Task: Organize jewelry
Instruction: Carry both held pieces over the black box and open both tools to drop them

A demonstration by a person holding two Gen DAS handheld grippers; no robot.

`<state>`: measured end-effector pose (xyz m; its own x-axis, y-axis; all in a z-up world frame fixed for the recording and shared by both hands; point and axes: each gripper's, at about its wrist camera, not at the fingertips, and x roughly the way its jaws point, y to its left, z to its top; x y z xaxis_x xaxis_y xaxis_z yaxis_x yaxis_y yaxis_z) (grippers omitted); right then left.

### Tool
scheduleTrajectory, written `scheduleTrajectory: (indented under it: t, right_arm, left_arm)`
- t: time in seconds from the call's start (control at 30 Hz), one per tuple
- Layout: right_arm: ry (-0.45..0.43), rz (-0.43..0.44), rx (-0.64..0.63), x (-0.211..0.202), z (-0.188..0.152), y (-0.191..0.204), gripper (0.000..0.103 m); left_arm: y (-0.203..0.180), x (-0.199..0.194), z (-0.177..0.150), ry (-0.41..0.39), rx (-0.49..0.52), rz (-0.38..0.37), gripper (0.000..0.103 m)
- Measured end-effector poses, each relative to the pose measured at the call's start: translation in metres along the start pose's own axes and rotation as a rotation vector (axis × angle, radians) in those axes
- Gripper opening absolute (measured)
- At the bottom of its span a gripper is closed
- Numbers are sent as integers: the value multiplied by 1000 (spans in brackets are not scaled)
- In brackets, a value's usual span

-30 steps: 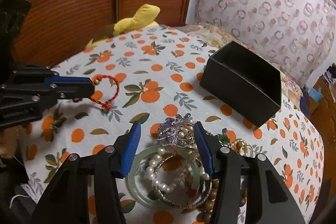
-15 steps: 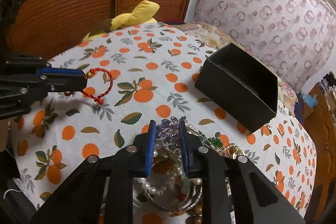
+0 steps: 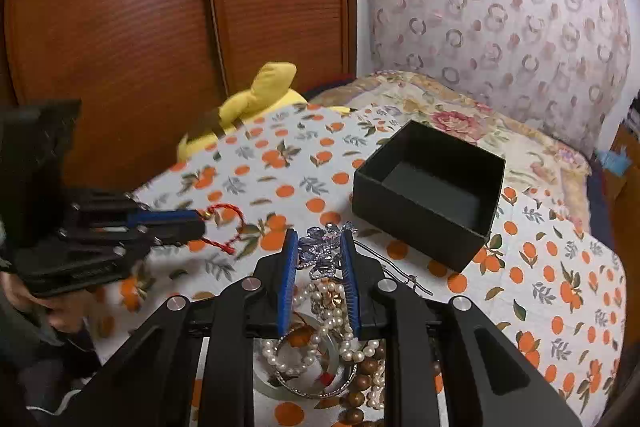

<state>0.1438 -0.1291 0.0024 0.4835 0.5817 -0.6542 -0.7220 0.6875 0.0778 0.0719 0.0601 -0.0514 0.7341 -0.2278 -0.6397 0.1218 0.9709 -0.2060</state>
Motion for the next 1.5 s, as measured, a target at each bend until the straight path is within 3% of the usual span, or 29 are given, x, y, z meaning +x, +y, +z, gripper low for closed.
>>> scheduleTrajectory:
  t: [0.37,0.63,0.93,1.2,1.5]
  right_arm:
    - [-76,74,151,-18,14,-36,24]
    - [-112,32,148,-21,22,-50,24]
    - [-125,2,163,14,52,-89,24]
    - [-58,11,202,62,54,-107,24]
    - [-51,6,233,64,54,-112,27]
  left_arm:
    - [-19,4,25,-33,42,-13,6]
    - [-26,8,41,-53,56,-18,6]
    - [-26,18,65,-79,66,-4,6]
    - [-20,32,81,-74,64,12,6]
    - [-23,47,103,-76,70,17,6]
